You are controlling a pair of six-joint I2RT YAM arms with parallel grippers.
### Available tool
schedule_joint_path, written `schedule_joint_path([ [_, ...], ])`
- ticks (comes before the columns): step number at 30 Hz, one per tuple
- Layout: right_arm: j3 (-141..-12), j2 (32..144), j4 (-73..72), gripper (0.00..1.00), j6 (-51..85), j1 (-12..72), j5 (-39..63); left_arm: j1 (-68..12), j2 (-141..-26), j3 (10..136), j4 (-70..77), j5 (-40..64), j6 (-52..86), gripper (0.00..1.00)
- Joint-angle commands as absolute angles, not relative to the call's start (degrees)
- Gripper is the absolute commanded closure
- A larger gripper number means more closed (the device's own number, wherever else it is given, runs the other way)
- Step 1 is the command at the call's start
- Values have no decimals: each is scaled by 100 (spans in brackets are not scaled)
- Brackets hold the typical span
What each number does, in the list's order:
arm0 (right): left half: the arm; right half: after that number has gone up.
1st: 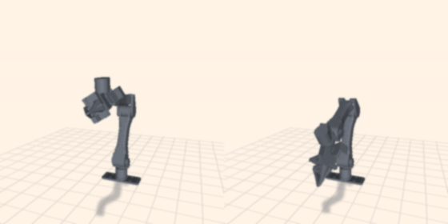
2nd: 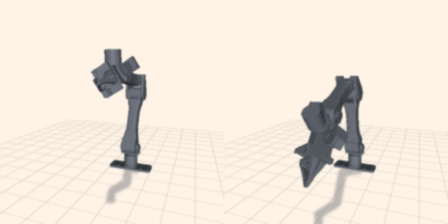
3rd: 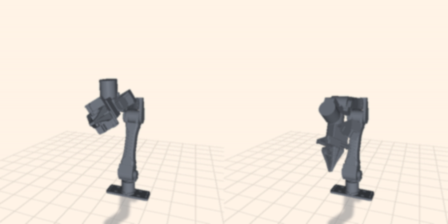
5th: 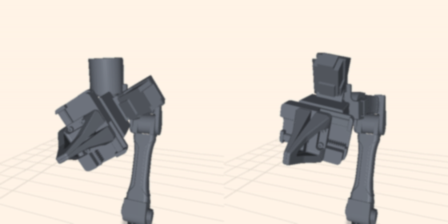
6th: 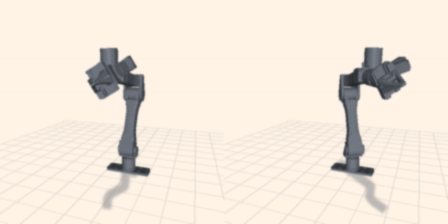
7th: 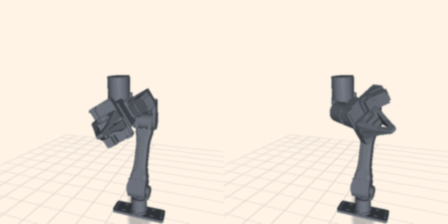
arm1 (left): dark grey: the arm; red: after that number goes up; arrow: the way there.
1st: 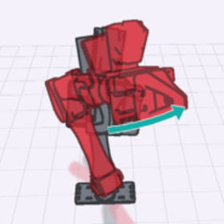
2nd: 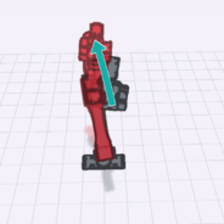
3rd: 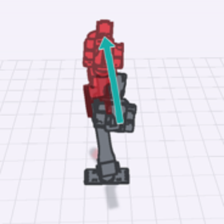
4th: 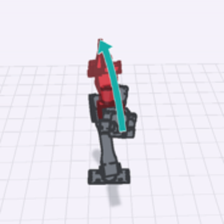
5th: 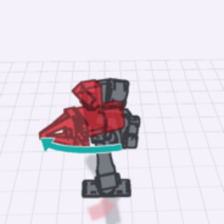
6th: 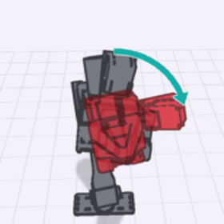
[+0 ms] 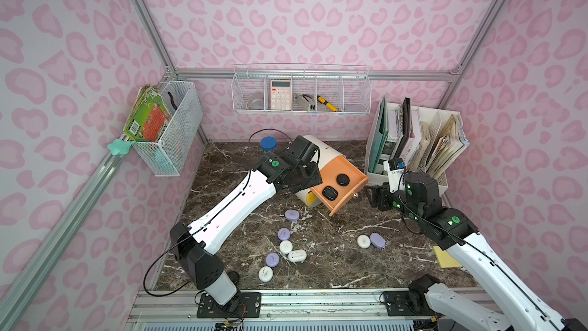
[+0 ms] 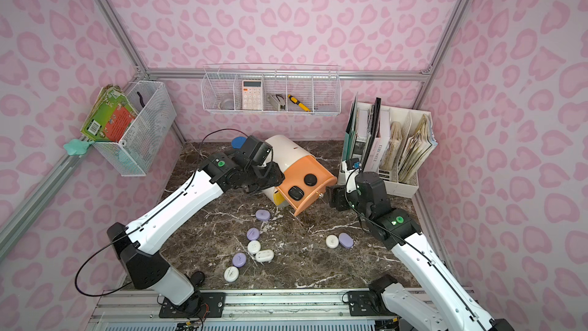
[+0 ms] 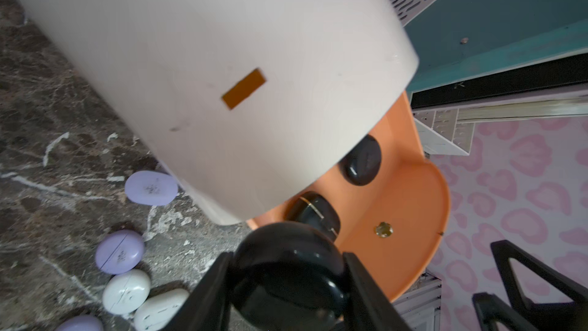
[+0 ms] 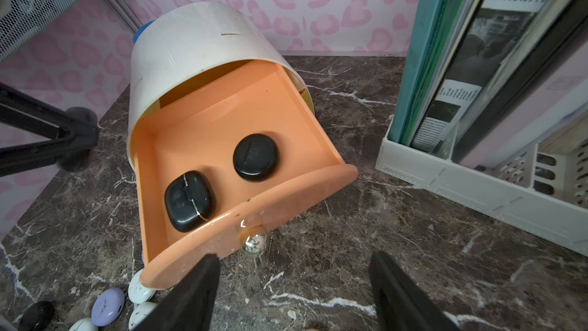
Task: Put the bluetooth earphones in the drawer according to color
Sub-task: Place the bluetooth earphone in the drawer.
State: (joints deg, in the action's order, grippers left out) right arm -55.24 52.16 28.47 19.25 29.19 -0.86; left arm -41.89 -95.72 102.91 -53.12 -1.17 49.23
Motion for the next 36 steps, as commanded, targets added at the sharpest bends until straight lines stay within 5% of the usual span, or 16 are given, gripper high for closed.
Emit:
schedule_joint_path([
  [1,-5504,5169,2739,23,1986,2912,-149,-4362,-10029,10876,-5326,-94,4557,58],
  [11,-5417,5036,2803,23,2002,2892,-159,-4544,-11490,12532,-5947,-655,4094,59],
  [22,-5346,5010,2791,23,1969,2841,-73,-4544,-11953,12902,-6185,-1096,3981,54],
  [31,-5358,5063,2780,23,1943,2841,138,-4548,-11833,12955,-6196,-900,4026,18],
  [36,-5348,5028,2683,22,1868,2847,456,-4592,-11519,12879,-6181,-747,4069,10],
])
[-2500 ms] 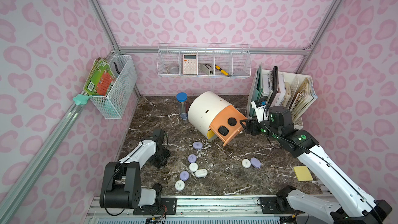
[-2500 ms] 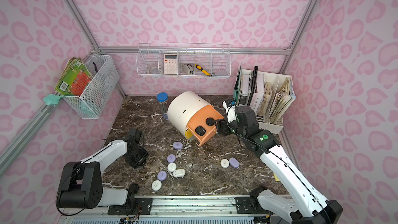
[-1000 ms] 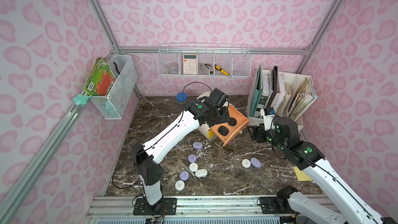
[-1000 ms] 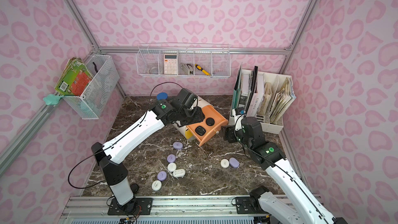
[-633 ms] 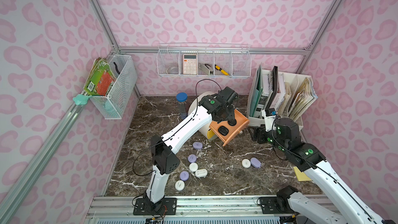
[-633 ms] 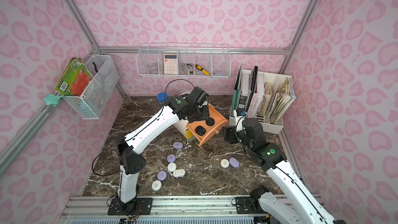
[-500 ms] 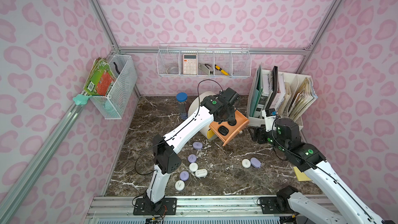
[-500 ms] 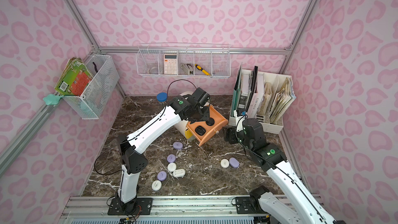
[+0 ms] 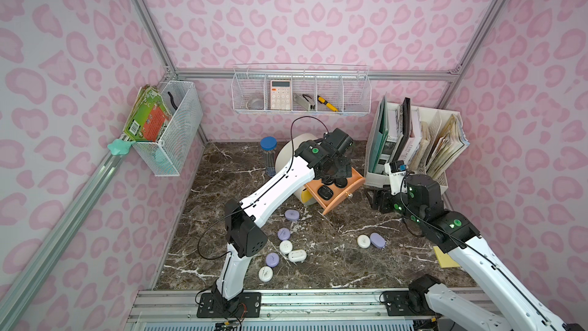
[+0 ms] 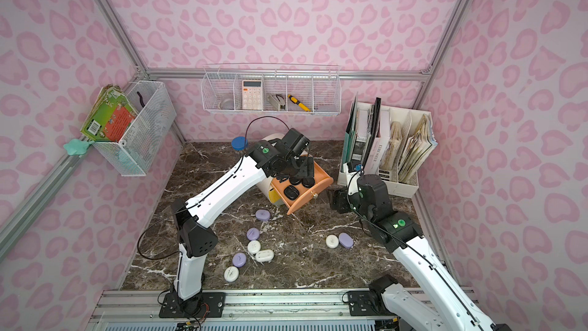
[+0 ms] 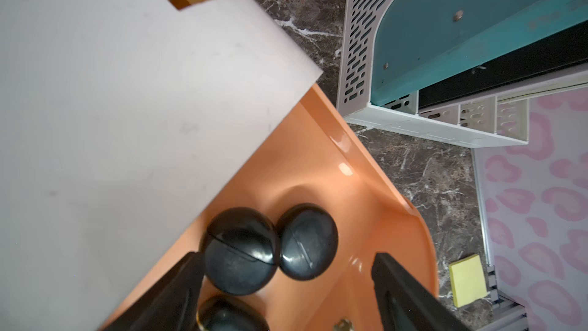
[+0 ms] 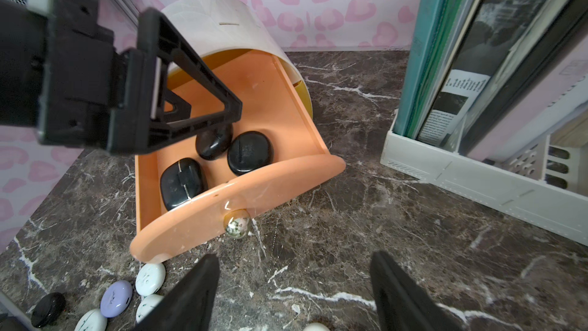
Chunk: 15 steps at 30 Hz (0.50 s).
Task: Put the bluetooth earphones in the drawer according to color
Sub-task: Place the bluetooth earphone in the drawer.
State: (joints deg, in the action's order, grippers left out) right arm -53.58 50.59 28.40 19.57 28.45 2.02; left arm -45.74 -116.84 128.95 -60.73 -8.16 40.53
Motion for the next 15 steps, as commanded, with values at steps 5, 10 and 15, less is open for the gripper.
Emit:
schedule_joint_path([
  [5,-5279,4917,2464,22,1731,2866,1056,-4612,-10897,12279,-5910,-699,4061,6],
  [10,-5237,4834,2234,22,1614,3322,1393,-4586,-9755,10737,-5272,-1292,4043,5],
  [15,-5325,5080,2089,22,1508,4339,1081,-4163,-8431,9098,-5064,-1536,4374,3],
])
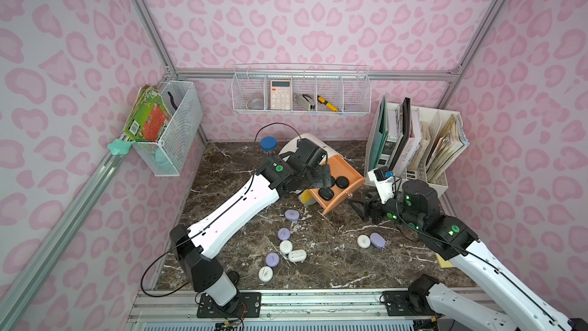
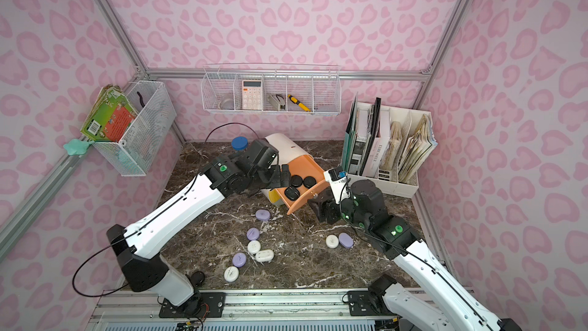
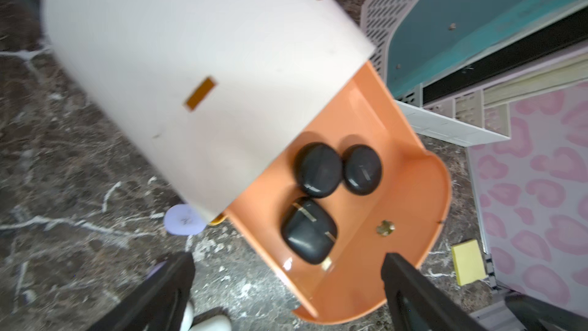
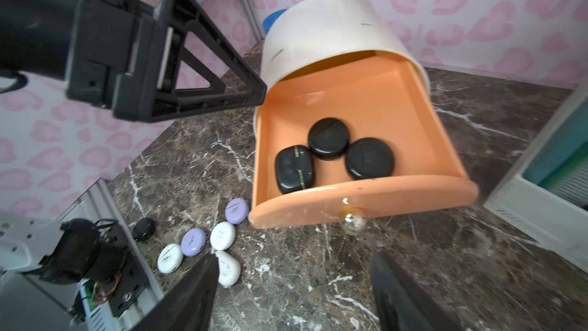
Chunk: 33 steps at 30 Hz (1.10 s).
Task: Put the bluetooth earphones in the drawer according to color
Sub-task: Place the bluetooth earphone in the drawer, then pick up the Bluetooth earphone from the center of the board.
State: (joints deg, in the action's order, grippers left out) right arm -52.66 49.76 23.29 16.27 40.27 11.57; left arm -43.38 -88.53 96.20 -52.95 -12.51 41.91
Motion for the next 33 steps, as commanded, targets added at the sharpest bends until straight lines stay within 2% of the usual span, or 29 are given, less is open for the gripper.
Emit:
schedule_joint_path([
  [1,-5335,5163,2028,22,1482,4555,1045,-4011,-8161,8805,-5084,-1521,4444,3],
  [8,-5410,5961,1456,22,1399,5629,896,-2742,-6630,7432,-5497,-1322,4639,3],
  [15,-5527,7060,716,22,1205,6356,857,-1785,-5656,7263,-5960,-1185,4431,1],
  [21,-5596,8198,-233,20,766,6837,1023,-1626,-5328,7425,-6154,-1227,4356,1],
  [33,-6268,10604,-1671,21,-881,7254,2477,-1591,-5282,7478,-6178,-1178,4359,1],
])
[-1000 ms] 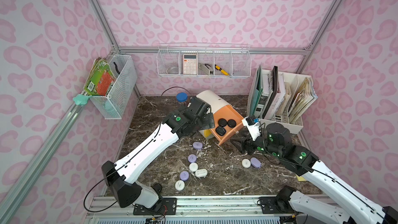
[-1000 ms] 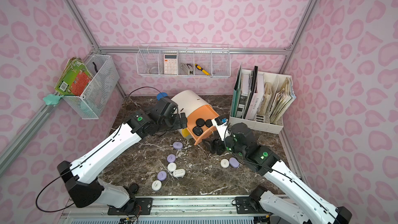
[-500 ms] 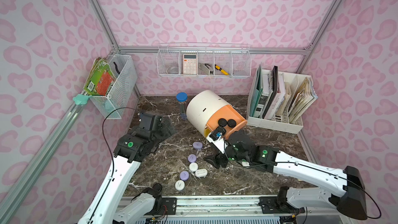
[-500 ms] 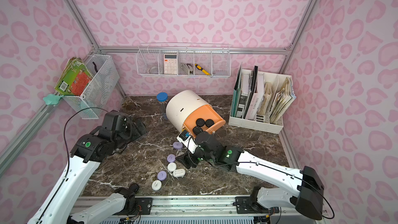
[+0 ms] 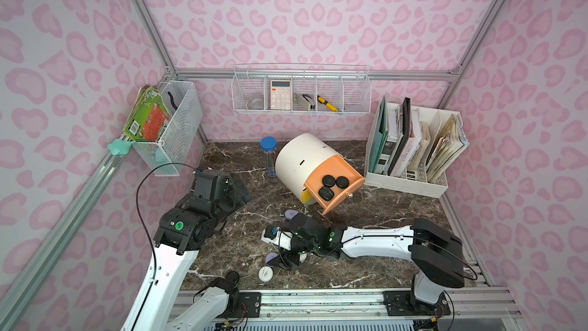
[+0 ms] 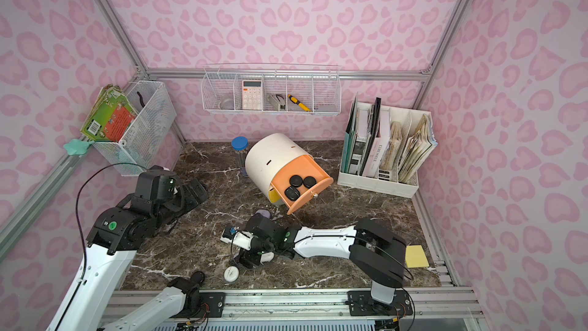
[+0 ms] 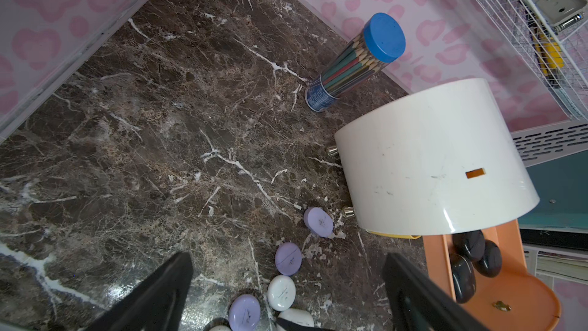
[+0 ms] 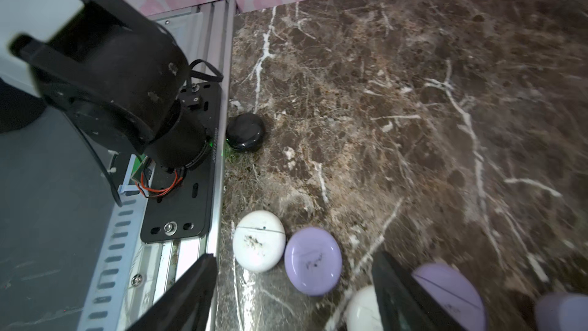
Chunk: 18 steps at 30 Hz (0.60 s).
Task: Put the bluetooth earphones in the drawer according to color
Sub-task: Pick up the Bluetooth earphone from the center of the board.
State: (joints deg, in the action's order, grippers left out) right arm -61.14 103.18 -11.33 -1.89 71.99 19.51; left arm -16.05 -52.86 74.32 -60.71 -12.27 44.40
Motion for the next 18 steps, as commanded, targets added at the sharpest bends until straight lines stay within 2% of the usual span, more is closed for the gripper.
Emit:
schedule_joint_path([
  [1,-6362,10781,-1724,21,-1028,7281,2571,-1596,-5281,7475,-6187,-1186,4353,2],
  [11,-7661,12274,-1707,23,-1695,7452,2792,-1565,-5300,7503,-6204,-1145,4343,1],
  [18,-8355,12896,-1424,23,-2047,7643,2750,-1556,-5343,7513,-6177,-1108,4324,2],
])
